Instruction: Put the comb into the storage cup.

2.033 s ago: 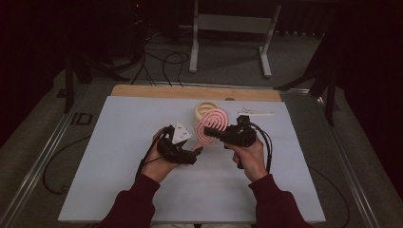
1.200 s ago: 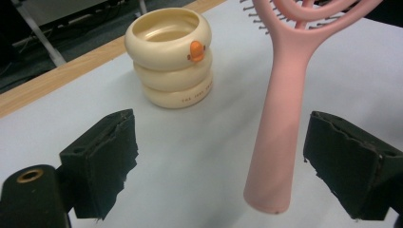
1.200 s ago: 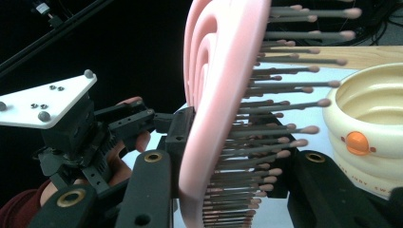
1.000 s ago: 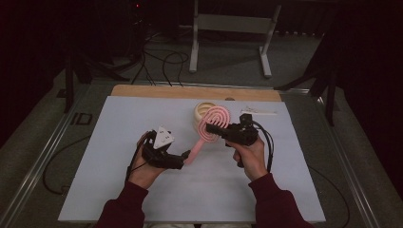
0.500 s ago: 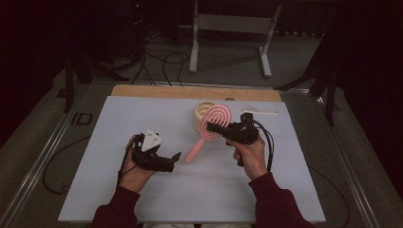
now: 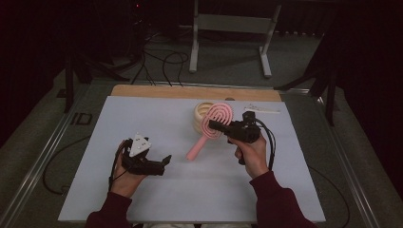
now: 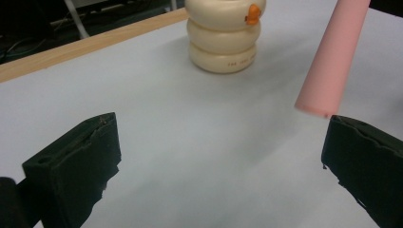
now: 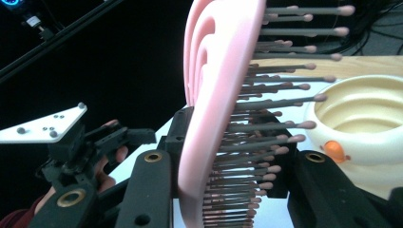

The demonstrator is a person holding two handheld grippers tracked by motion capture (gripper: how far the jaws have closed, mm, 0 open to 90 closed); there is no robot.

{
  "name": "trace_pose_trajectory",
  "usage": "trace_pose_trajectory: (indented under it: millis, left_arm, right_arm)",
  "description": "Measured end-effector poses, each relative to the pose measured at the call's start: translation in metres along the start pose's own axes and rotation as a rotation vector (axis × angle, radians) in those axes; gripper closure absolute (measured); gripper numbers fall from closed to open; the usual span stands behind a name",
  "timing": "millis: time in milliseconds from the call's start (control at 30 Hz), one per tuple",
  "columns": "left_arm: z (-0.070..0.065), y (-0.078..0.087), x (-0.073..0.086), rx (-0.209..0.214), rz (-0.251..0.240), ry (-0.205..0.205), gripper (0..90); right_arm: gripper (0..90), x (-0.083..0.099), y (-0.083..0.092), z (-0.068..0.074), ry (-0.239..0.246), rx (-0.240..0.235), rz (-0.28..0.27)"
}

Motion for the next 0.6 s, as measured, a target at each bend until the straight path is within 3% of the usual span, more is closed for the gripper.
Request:
trace_pose_trajectory:
  millis: [233, 600]
  left_arm:
    - [0.01, 0.01, 0.013, -0.019, -0.021, 0.037, 0.0]
    - [0.023, 0.028, 0.029, -0.049, -0.083, 0.052, 0.0]
  right_arm:
    - [63.8, -0.003, 0.0, -0.001, -0.002, 0.003, -0.006]
    - [63.8, -0.008, 0.0, -0.002, 0.003, 0.012, -0.008]
Point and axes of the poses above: each handheld gripper's, and its own axes: y roughly backward along the jaws, x roughly out of its underside, z roughly to its left, the point moved 8 cm from there along -y, roughly forward along the jaws, and after that the axes turned 6 degrees about -z, right-handed, at the moved point
